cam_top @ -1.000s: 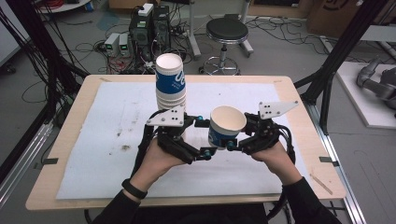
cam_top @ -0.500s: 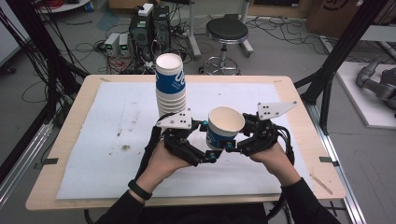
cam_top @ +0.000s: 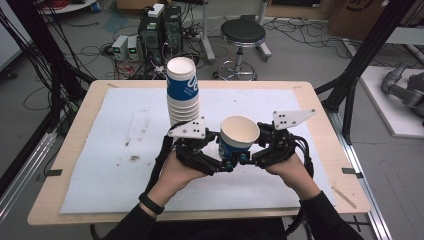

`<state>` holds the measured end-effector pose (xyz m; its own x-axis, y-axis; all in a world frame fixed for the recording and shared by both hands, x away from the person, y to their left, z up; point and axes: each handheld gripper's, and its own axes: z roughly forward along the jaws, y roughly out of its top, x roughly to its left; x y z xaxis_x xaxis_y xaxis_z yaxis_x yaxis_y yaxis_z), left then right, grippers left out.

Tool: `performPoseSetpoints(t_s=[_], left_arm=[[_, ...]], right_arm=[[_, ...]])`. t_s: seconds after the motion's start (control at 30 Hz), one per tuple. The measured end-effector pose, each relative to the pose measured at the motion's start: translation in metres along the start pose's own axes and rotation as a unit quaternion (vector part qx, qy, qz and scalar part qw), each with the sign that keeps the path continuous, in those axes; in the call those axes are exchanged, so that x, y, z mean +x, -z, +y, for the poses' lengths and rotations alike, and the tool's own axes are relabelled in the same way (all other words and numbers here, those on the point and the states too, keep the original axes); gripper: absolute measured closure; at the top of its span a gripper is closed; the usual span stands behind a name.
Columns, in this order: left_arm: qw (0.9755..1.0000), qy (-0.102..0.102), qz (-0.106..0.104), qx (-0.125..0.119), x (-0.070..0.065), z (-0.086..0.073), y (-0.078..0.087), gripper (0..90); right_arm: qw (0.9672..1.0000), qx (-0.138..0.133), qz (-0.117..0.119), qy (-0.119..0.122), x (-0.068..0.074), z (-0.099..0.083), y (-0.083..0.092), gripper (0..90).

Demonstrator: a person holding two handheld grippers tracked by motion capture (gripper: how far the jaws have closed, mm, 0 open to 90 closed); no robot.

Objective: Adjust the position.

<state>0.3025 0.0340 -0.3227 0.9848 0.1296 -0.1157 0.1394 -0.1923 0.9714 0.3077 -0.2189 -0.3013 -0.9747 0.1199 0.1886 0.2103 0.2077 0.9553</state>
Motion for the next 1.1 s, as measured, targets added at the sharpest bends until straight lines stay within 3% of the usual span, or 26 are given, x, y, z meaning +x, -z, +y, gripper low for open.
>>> performPoseSetpoints(t_s=[0.33, 0.6, 0.9, 1.1], left_arm=[[1.0000, -0.005, -0.001, -0.002, 0.0000, -0.0008, -0.0001, 29.6], [1.0000, -0.002, -0.003, -0.001, 0.0004, -0.0017, -0.0011, 29.6], [1.0000, -0.002, -0.005, 0.005, 0.0002, -0.0027, -0.0034, 29.6], [1.0000, -0.001, -0.008, 0.005, 0.0004, -0.0029, -0.0036, 29.7]], right_arm=[[1.0000, 0.000, -0.001, 0.001, 0.0004, 0.0000, 0.0000, 24.7], [1.0000, 0.002, -0.003, 0.008, 0.0026, 0.0008, -0.0001, 18.2], [0.9995, -0.030, -0.005, 0.003, 0.0024, 0.0039, 0.0070, 18.2], [0.9994, -0.032, -0.006, 0.009, 0.0025, 0.0036, 0.0077, 22.5]])
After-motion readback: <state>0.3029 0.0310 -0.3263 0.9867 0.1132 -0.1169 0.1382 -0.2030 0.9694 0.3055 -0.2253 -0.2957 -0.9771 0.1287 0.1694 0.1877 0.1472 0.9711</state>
